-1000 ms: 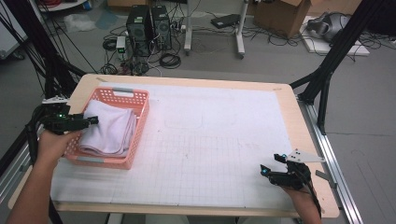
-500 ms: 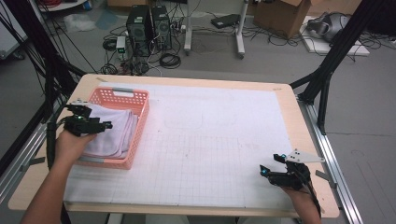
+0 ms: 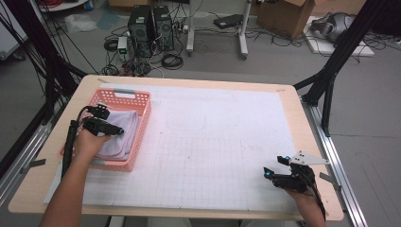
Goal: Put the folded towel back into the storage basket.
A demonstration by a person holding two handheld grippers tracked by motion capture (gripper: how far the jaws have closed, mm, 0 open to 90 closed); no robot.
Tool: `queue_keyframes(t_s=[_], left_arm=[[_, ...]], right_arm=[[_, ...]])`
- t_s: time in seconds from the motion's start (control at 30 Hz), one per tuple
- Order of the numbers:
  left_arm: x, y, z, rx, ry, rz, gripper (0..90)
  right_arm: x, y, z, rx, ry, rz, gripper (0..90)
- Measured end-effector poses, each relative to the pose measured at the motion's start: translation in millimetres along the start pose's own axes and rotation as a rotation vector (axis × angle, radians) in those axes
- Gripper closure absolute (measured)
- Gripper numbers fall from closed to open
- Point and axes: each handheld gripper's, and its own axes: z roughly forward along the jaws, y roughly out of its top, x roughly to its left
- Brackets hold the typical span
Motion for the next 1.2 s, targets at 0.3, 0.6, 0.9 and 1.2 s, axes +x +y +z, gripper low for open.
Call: queue_keyframes(t_s=[0.3,0.6,0.9,1.2], left_arm=[[0.2,0.6,-4.5,-0.073,-0.086,-0.102,31.9],[-6.7,-9.4,-54.2,-0.481,-0.162,-0.131,26.2],[-48.4,-19.5,-89.4,-0.761,-0.300,-0.052,24.7],[-118.3,-27.0,-86.6,-0.837,-0.448,0.053,24.9]], right_arm=[[-1.6,0.0,-1.9,-0.008,0.000,-0.003,24.4],[-3.1,-0.2,-3.6,-0.019,-0.004,0.009,24.5],[-3.0,0.0,-3.8,-0.024,-0.009,0.002,24.4],[-3.4,-1.1,-6.4,-0.029,-0.014,-0.006,24.4]])
